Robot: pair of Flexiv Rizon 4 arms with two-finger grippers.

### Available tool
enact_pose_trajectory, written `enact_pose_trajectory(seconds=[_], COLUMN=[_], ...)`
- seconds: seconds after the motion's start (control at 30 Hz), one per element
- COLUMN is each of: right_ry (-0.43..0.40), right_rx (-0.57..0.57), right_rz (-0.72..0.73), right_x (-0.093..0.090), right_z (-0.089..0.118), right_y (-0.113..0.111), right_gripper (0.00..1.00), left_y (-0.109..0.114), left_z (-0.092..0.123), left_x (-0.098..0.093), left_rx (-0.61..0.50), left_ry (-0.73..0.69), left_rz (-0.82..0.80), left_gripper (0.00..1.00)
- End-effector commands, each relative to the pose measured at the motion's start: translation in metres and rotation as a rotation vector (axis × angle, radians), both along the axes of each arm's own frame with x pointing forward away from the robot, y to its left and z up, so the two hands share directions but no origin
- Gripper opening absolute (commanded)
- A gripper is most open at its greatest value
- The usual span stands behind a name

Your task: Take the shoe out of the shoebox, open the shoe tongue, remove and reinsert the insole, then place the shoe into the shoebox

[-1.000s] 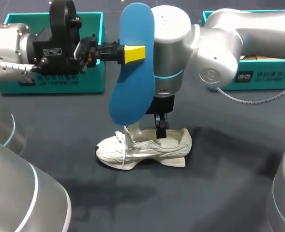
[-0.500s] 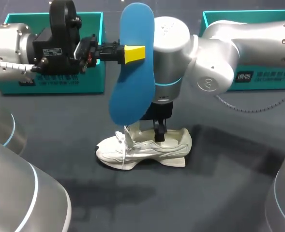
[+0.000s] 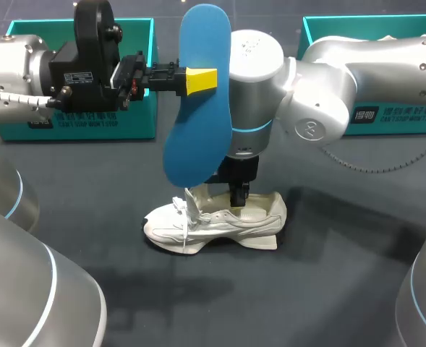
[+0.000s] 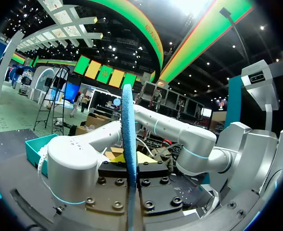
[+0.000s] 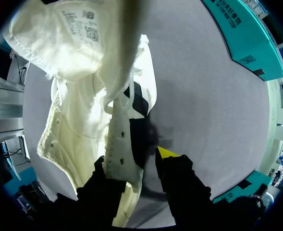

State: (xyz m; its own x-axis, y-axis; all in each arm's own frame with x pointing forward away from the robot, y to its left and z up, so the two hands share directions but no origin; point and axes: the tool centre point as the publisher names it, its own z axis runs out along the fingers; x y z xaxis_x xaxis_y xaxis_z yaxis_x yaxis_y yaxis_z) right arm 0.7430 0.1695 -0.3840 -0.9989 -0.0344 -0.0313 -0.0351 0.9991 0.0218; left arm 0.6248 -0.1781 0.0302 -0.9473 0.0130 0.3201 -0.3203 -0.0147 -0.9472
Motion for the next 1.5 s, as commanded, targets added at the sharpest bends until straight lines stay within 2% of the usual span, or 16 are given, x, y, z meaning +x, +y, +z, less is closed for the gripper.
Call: enact_pose_trajectory(seconds=[0.03, 0.3, 0.5, 0.7, 0.97, 1.07, 1.2, 1.5], right_ry=[0.000, 0.004, 0.009, 0.018, 0.007, 0.000, -0.010, -0.010], right_rx=[-0.003, -0.018, -0.023, -0.018, 0.014, 0.010, -0.031, -0.031], right_rz=[-0.002, 0.000, -0.025, -0.150, -0.391, -0.512, -0.757, -0.757], right_x=[-0.001, -0.005, -0.010, -0.013, -0.022, -0.025, -0.027, -0.027], right_z=[-0.003, 0.003, 0.015, 0.032, 0.050, 0.055, 0.061, 0.061], right_y=[0.003, 0.005, 0.000, -0.013, -0.028, -0.030, -0.031, -0.031], right_gripper=[0.00, 0.00, 0.00, 0.00, 0.00, 0.00, 0.00, 0.00], left_y=[-0.002, -0.002, -0.002, -0.002, -0.002, -0.002, -0.002, -0.002], left_z=[0.000, 0.000, 0.000, 0.000, 0.000, 0.000, 0.000, 0.000], left_x=[0.001, 0.001, 0.001, 0.001, 0.001, 0.001, 0.001, 0.001], left_rx=[0.000, 0.000, 0.000, 0.000, 0.000, 0.000, 0.000, 0.000], left_ry=[0.001, 0.001, 0.001, 0.001, 0.001, 0.001, 0.001, 0.001], left_rz=[-0.001, -0.001, -0.001, -0.001, -0.001, -0.001, -0.001, -0.001], left_gripper=[0.00, 0.00, 0.00, 0.00, 0.00, 0.00, 0.00, 0.00])
